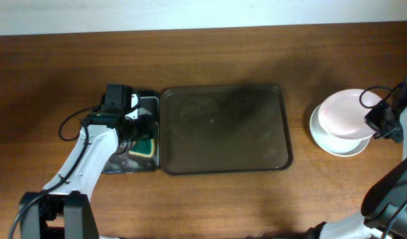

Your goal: Clean dirty plates on tray and stack at the side

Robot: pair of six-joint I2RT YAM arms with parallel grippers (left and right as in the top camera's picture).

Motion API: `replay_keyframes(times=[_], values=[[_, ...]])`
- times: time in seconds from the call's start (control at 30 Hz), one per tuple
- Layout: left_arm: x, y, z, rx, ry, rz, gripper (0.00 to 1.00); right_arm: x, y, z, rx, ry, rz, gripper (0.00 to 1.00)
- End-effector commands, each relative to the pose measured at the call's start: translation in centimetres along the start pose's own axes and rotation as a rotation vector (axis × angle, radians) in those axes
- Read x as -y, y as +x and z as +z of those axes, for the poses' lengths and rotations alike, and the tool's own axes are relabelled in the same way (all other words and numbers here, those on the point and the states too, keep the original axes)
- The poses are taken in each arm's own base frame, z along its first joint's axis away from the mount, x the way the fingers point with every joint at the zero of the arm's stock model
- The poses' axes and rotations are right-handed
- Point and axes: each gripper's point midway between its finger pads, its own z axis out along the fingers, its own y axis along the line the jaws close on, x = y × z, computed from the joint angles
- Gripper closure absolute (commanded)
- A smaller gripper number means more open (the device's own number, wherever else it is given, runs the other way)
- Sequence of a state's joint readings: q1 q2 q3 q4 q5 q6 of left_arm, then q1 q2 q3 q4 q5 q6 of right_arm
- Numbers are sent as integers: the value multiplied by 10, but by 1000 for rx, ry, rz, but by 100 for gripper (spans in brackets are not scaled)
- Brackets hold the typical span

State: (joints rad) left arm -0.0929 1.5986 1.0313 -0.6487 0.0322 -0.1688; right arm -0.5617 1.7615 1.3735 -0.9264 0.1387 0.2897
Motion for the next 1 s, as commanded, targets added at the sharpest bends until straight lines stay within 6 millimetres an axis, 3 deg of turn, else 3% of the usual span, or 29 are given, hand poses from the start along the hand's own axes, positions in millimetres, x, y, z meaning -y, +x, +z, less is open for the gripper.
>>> replay_keyframes(times=[0.0, 0.1, 0.17, 0.27, 0.33, 0.4, 0.47, 0.53, 0.7, 0.83, 0.97], values=[[-1, -3, -5, 4, -3, 2, 4, -34, -2, -2, -24, -189, 3, 59], [2, -1, -5, -3, 19, 1, 0, -105, 29, -32, -119, -608, -211, 44], [6, -2, -6, -1, 38, 2, 0, -123, 50, -39, -165, -632, -299, 41], [6, 1, -18, -48, 33, -1, 1, -148, 101, -43, -249, -536, -516, 18], [5, 12, -34, -127, 20, -23, 1, -143, 131, -42, -303, -390, -630, 9], [8, 38, -44, -247, 38, -65, 1, -140, 158, -49, -366, -312, -718, 1], [4, 67, -53, -367, 16, -79, 1, -137, 181, -62, -417, -288, -778, 1], [2, 84, -65, -392, 9, -88, 1, -136, 191, -81, -398, -296, -816, 1], [2, 78, -107, -58, 61, -65, 1, -126, 188, -135, -62, -449, -823, 1], [-3, 81, -152, 314, 99, -45, 1, -94, 189, -183, 281, -542, -786, 1], [-4, 87, -169, 414, 119, -39, 1, -71, 199, -210, 397, -586, -769, 2]])
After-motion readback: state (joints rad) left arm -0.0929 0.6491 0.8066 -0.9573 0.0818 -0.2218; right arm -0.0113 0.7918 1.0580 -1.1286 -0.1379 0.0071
